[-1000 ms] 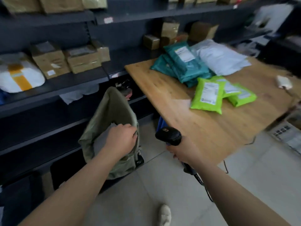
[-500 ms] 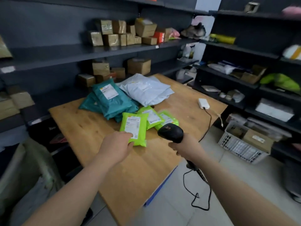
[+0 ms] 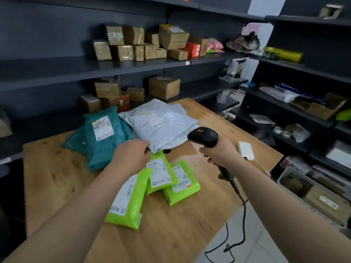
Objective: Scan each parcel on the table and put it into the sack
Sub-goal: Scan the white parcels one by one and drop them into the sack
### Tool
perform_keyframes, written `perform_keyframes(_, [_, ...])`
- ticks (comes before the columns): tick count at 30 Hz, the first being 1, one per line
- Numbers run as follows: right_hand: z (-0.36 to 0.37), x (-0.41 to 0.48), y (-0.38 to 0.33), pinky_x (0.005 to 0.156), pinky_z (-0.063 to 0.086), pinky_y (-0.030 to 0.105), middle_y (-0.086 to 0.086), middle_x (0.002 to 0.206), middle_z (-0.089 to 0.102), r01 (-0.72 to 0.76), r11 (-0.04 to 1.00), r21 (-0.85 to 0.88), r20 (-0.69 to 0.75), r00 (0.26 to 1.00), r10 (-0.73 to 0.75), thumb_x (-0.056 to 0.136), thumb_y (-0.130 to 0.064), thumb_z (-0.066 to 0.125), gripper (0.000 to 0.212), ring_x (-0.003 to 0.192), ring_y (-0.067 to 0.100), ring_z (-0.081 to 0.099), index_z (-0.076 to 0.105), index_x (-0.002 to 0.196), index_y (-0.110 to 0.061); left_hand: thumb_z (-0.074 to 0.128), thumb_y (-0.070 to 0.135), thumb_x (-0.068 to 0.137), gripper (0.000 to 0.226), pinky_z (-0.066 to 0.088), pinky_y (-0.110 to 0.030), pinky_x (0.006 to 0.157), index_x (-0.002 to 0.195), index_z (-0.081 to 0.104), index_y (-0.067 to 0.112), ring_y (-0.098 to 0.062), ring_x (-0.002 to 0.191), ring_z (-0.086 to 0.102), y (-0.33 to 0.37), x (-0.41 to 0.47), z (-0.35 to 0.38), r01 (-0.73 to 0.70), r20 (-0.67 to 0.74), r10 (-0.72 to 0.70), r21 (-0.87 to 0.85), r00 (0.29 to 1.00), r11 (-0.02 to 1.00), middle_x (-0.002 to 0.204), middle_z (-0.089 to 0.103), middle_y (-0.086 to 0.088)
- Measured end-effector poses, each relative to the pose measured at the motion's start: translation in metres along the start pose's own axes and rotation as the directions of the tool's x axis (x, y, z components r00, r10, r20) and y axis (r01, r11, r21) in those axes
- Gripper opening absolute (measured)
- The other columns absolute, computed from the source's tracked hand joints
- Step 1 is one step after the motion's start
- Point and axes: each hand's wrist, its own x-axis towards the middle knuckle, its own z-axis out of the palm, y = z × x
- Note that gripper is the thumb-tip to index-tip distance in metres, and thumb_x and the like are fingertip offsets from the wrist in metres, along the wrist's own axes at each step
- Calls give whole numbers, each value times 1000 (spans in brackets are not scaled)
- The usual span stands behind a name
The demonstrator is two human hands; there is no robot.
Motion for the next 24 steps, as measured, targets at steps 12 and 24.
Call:
perform_keyframes(12, [18, 216, -21, 64, 57, 34, 6, 80, 65, -63, 984, 167, 50, 997, 56, 82, -31, 73, 22, 66, 18, 62, 60, 94, -19, 48, 38, 95, 38, 47, -36, 81, 122, 50, 12, -28, 107, 57, -41, 155, 85, 337, 262, -308, -74, 915, 939, 117, 61, -10])
perform_keyframes(24, [69, 341, 4, 86, 54, 37, 9, 109, 67, -110, 964, 240, 426, 905, -3, 84, -31, 72, 30, 100, 26, 64, 66, 109, -16, 66, 15, 90, 36, 47, -40, 101, 123, 56, 3, -23, 114, 59, -38, 219, 159, 565, 414, -634, -824, 653, 45, 129, 61, -9])
